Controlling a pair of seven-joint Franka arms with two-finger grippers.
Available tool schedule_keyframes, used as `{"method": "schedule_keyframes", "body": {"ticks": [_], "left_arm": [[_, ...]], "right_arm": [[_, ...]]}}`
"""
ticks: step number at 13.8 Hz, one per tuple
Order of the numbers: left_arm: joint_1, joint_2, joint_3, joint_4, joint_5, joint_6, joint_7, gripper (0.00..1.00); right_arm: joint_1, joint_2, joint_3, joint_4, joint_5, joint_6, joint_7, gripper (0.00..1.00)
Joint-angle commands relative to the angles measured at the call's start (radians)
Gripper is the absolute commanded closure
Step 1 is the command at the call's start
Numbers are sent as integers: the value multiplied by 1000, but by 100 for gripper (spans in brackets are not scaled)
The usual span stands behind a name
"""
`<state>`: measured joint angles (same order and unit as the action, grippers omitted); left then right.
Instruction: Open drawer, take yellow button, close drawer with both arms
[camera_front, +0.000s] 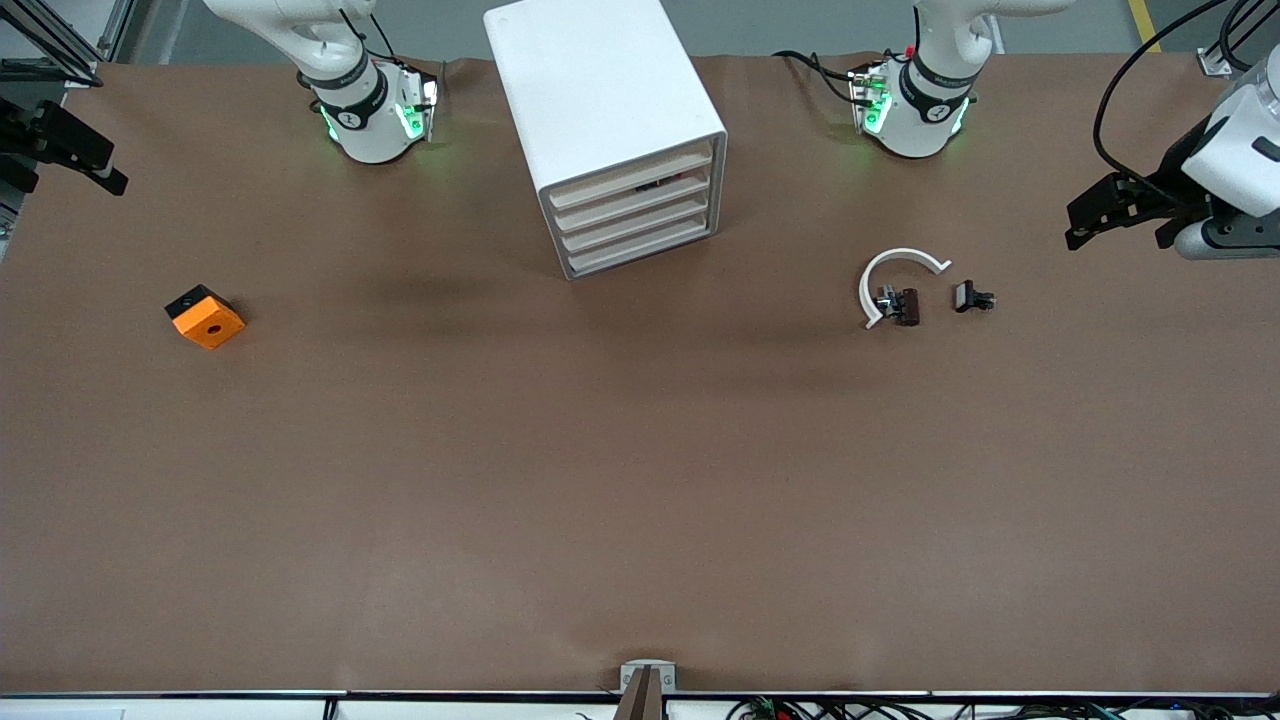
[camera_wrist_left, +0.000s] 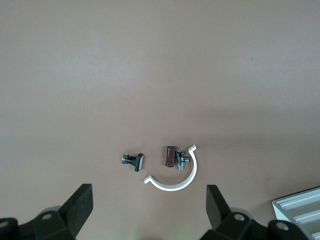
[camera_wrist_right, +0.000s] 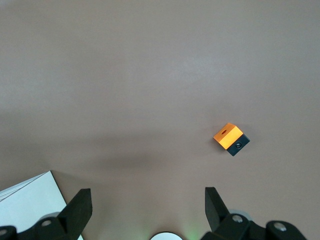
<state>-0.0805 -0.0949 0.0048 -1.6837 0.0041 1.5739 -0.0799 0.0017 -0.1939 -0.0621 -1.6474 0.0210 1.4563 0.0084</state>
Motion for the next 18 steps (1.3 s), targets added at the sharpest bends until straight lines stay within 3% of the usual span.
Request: {"method": "schedule_keyframes", "body": {"ticks": [1,9,18], "left_arm": [[-1,0,0,12,-13,-17,-5,0],[2,32,0,1,-13,-55,-12,0],[-24,187,-5,-11,-15,-28,-14,0]], "right_arm": [[0,10,2,20,2,-7,5,0],[0,10,1,18,2,-8,5,0],[0,10,2,18,2,-8,5,0]]}}
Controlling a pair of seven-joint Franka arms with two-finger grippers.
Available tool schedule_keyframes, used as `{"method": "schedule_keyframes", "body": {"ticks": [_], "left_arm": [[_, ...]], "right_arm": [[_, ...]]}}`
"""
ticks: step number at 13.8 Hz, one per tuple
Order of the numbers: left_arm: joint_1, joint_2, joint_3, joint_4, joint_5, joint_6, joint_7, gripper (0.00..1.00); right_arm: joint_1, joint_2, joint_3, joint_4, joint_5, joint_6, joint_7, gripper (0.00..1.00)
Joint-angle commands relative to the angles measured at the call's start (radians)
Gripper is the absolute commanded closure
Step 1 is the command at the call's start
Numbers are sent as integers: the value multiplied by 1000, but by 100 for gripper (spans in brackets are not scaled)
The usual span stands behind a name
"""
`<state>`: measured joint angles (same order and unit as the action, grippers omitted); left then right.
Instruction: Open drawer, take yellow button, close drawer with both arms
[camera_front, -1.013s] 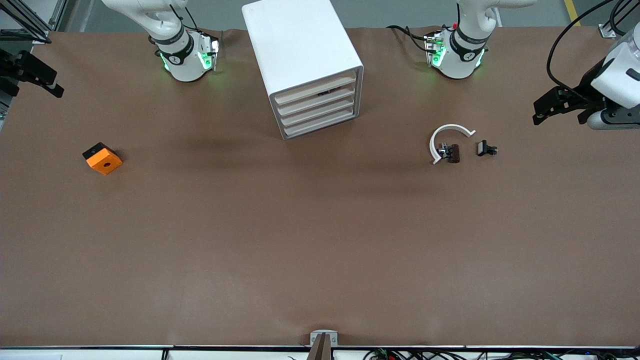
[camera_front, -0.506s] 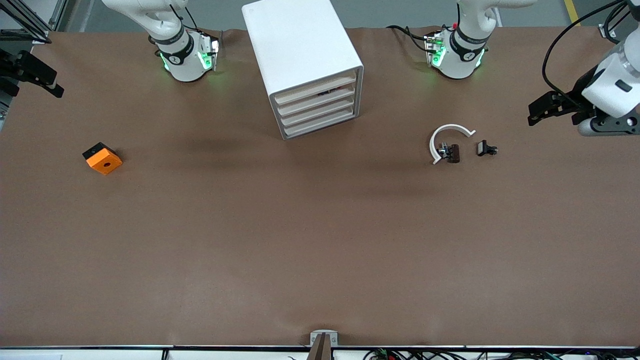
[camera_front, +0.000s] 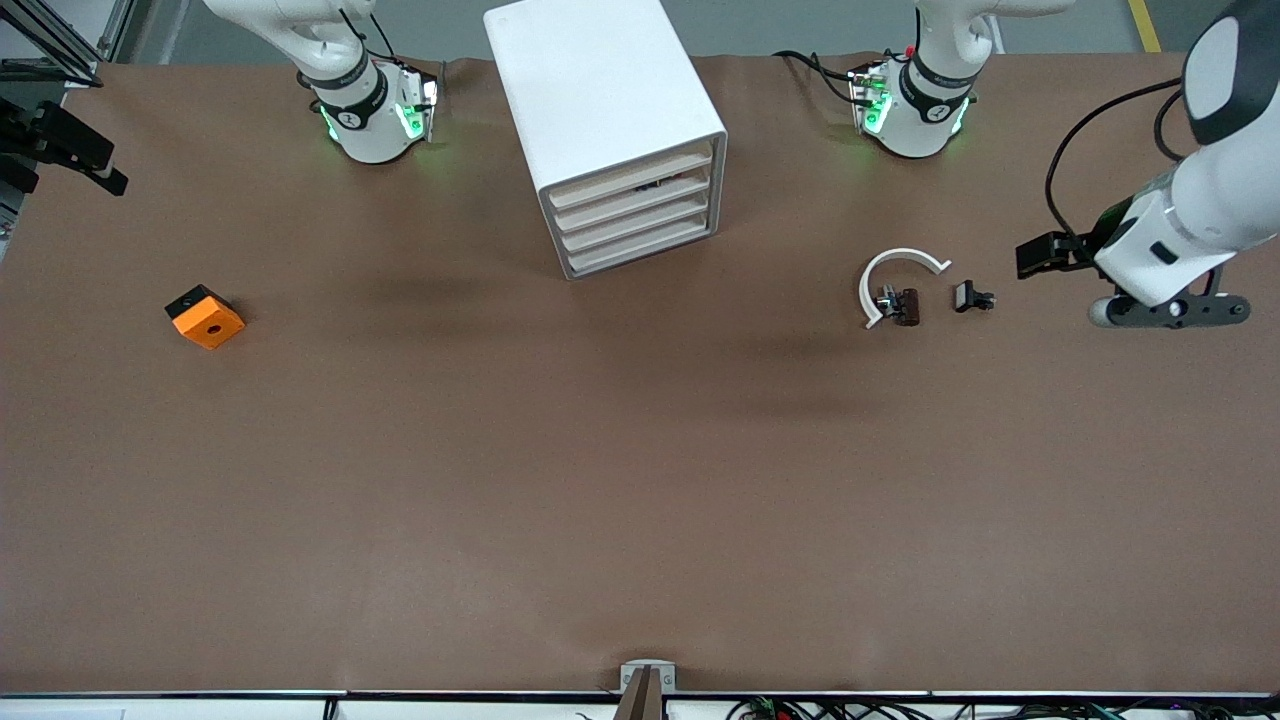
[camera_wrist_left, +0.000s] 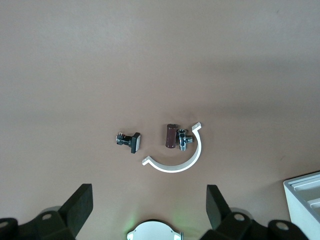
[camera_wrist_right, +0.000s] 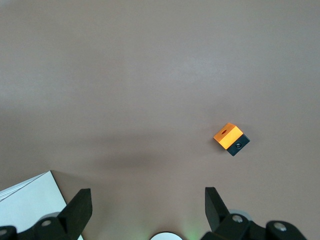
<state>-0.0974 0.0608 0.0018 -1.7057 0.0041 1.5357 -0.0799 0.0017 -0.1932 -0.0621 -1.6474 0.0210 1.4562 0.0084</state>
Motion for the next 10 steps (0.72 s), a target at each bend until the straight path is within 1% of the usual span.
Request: {"method": "schedule_keyframes", "body": {"ticks": [1,4,10], "left_arm": [[-8,51,-5,11,-15,29,-14,0],[-27,115,-9,11,-16,98,-18,0],[-38,226,-31,5,-15,156,-40,0]], "right_arm": [[0,9,1,18,2,-8,5,0],[1,9,2,20,2,-7,5,0],[0,9,2,20,2,-7,5,0]]}}
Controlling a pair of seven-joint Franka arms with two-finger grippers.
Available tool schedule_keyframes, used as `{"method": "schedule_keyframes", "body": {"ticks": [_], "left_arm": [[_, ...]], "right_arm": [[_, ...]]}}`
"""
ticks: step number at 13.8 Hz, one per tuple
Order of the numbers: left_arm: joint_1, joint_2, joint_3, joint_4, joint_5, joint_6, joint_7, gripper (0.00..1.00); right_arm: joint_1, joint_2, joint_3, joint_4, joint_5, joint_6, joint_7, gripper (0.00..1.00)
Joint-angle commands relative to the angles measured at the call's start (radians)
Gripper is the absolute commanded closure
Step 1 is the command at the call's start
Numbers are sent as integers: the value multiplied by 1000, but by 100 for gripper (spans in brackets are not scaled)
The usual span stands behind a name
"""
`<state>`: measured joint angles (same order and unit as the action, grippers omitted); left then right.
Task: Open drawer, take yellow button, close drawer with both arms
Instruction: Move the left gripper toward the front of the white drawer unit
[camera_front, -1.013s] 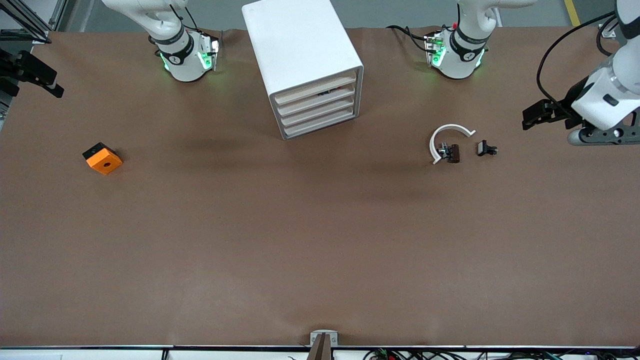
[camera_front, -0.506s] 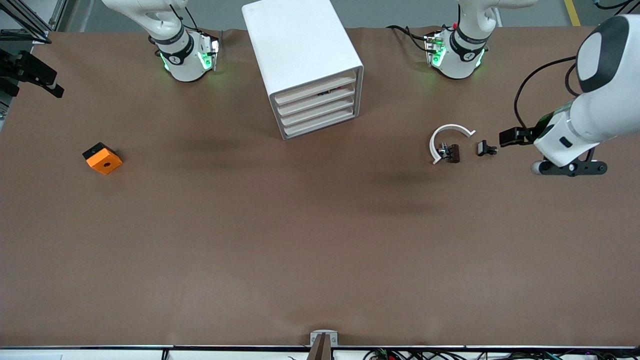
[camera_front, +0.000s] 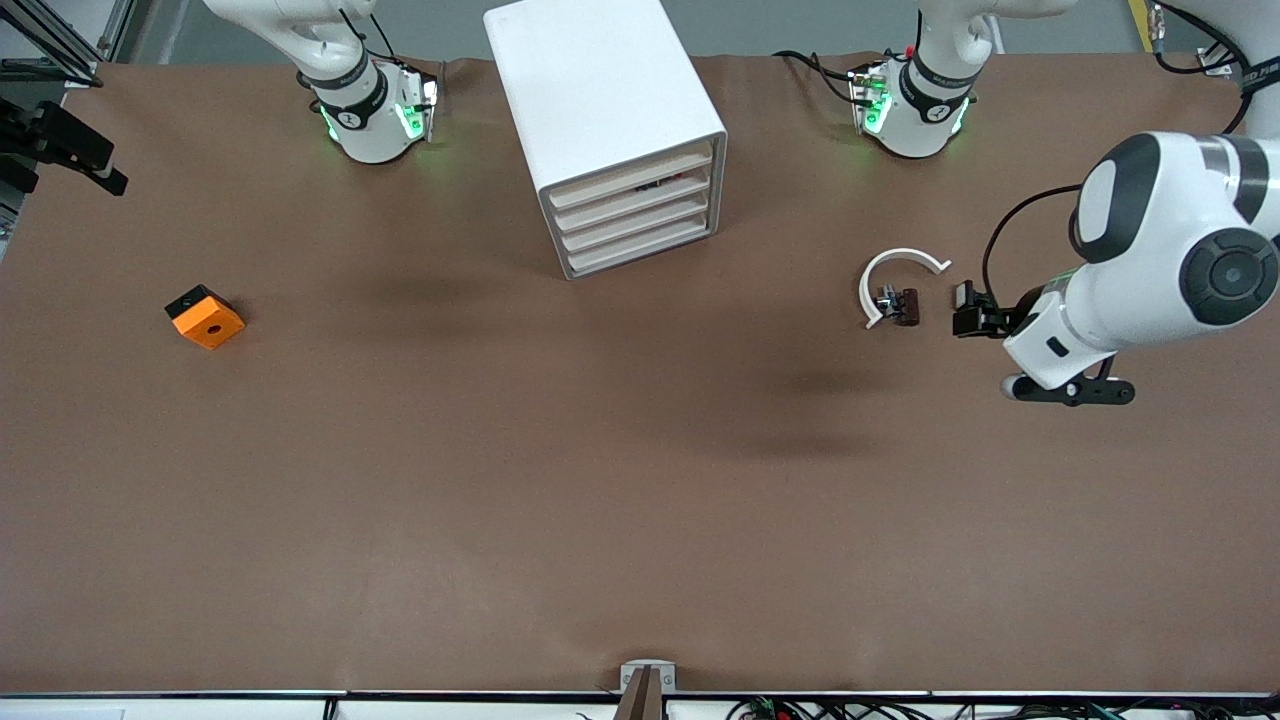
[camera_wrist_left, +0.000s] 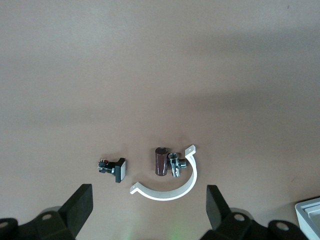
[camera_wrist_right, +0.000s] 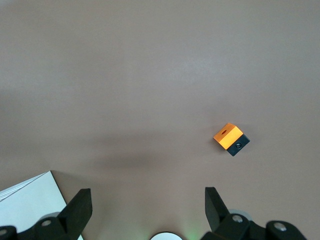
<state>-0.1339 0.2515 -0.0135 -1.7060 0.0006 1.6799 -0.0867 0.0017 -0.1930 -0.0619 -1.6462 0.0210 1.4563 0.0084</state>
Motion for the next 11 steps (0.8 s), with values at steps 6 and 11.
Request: {"method": "schedule_keyframes", "body": {"ticks": [6,11], "left_arm": [[2,83,-77,-27,-13,61,-184,0],[2,120,-138,-23,-13,73,-414,0]], "right_arm": [[0,9,2,19,-3,-7,4,0],[1,9,2,16,-27,10,2,0]]}}
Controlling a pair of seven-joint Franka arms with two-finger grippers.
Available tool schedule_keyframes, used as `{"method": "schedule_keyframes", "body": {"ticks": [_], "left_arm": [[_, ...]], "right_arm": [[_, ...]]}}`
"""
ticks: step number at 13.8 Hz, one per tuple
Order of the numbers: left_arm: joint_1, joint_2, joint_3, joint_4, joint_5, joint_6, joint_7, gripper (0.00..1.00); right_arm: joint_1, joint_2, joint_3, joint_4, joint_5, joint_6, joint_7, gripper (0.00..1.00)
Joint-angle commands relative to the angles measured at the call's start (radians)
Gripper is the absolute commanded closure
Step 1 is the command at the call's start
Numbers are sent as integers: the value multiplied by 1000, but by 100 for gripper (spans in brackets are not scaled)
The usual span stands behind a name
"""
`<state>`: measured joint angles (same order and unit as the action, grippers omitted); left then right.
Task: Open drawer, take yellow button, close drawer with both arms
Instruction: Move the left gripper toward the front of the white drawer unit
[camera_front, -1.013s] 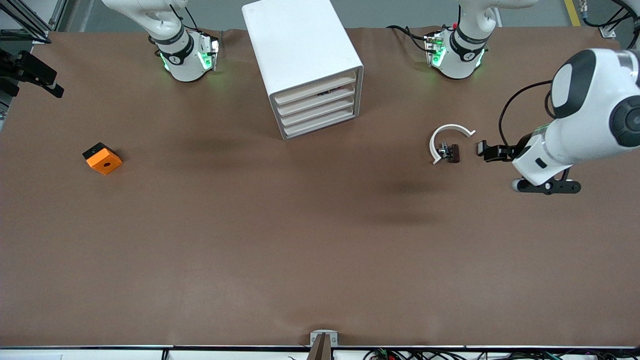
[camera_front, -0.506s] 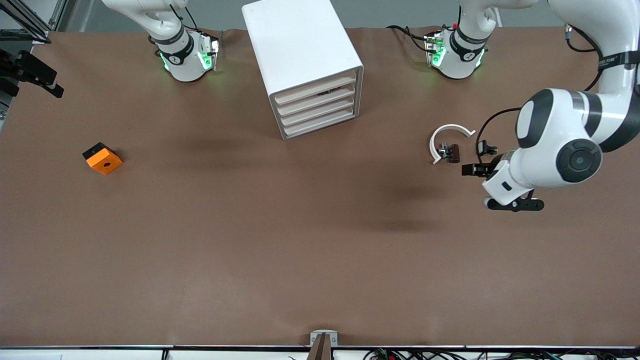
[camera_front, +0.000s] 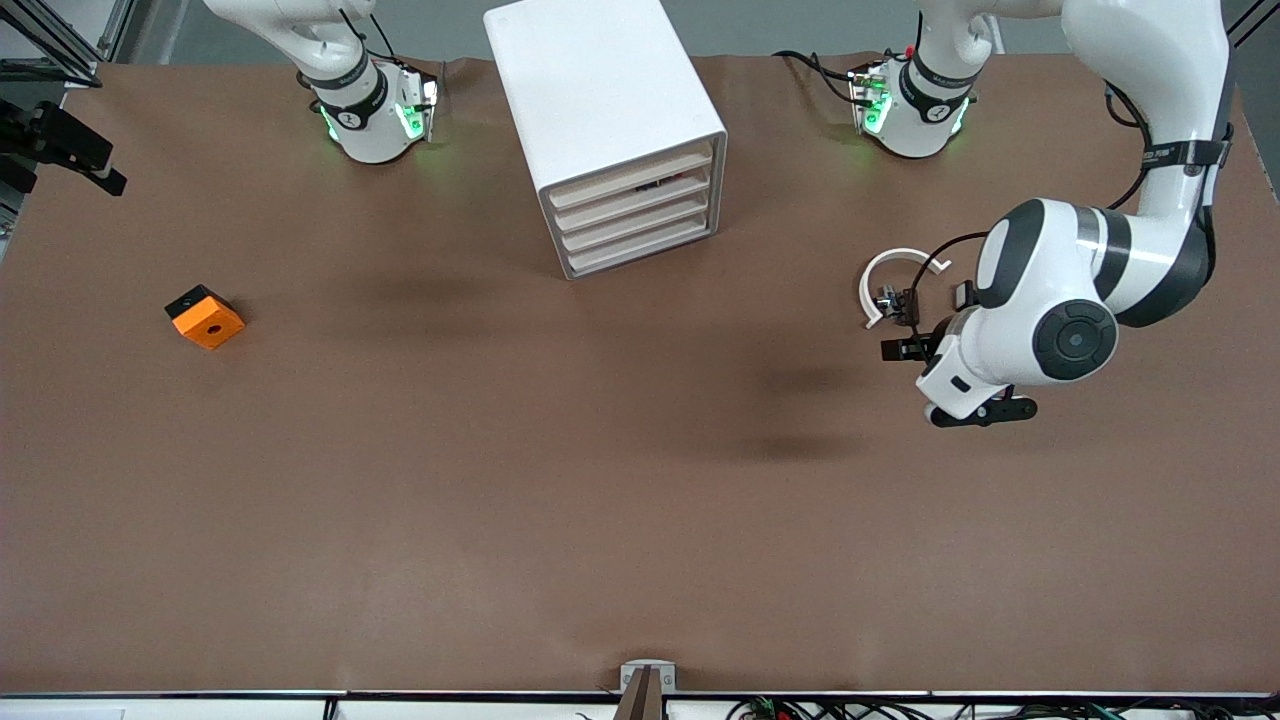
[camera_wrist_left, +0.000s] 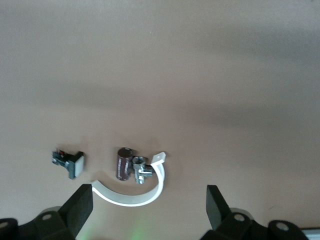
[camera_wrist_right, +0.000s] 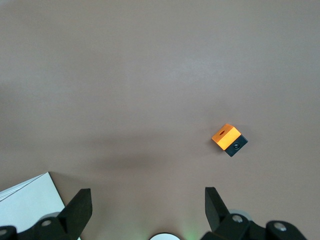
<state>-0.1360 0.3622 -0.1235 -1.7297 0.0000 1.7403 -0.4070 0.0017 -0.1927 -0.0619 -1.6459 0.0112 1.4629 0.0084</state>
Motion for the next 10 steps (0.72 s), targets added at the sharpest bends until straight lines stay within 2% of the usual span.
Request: {"method": "schedule_keyframes", "body": {"ticks": [1,5,8,10], "left_arm": [[4,17,-41,2,-12,13,-136,0],[3,61,-87,25,-48,15,-414,0],[3,93,-130,45,-49,16,-536,0],[13,145,-162,79,-73,15,-695,0]], "right_arm": [[1,7,2,14,-17,7,2,0],[0,7,2,14,-19,13,2,0],[0,7,1,9,-20,11,2,0],[0,7,2,9,-34,13,2,0]]}}
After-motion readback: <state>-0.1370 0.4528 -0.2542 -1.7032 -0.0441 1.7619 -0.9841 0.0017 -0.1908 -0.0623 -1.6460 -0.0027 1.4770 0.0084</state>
